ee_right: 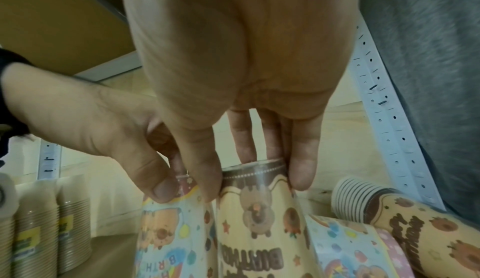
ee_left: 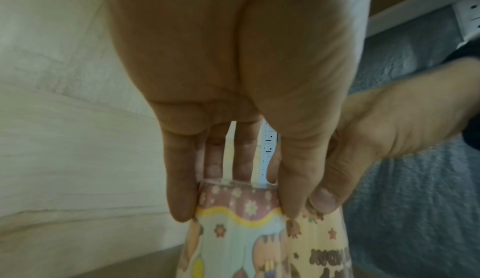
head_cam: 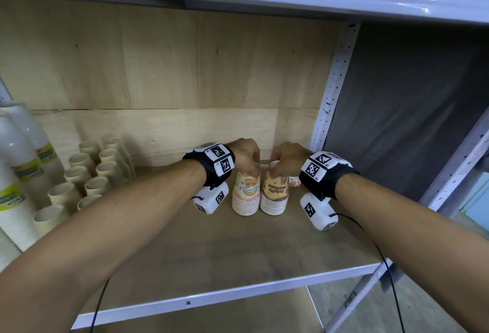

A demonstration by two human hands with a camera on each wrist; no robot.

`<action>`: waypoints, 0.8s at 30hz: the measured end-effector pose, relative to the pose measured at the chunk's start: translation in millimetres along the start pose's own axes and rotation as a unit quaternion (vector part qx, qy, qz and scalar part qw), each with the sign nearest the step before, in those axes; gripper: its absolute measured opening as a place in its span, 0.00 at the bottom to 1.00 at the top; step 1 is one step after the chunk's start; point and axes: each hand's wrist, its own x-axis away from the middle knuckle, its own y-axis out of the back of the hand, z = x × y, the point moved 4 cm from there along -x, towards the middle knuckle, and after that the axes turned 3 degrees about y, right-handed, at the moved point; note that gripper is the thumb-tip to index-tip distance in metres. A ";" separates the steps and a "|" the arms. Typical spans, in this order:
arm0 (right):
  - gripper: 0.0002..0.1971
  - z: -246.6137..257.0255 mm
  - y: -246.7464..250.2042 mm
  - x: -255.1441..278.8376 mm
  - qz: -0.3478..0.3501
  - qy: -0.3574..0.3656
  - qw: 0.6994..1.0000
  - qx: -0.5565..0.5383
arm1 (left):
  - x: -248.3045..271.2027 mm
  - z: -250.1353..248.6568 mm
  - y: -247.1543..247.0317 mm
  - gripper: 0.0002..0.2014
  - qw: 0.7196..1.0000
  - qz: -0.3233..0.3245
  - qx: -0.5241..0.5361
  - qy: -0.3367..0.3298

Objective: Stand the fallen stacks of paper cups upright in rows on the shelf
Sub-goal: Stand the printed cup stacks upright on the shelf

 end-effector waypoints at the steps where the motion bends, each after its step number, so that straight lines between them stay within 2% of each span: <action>1: 0.24 2.4 0.0 -0.4 0.002 0.002 1.000 0.001 | 1.2 0.6 1.1 0.25 1.000 0.005 -0.007 0.003; 8: 0.28 16.5 -1.0 -3.9 0.011 0.009 1.000 0.011 | 12.1 7.8 6.6 0.24 1.000 0.015 -0.023 0.016; 16: 0.25 56.4 -2.1 -3.0 0.026 0.053 0.998 0.032 | 36.8 29.4 28.3 0.23 0.997 0.009 -0.062 0.047; 24: 0.23 116.5 -20.4 -11.9 0.036 0.107 0.994 0.012 | 69.1 71.7 44.1 0.20 0.985 0.032 -0.105 0.129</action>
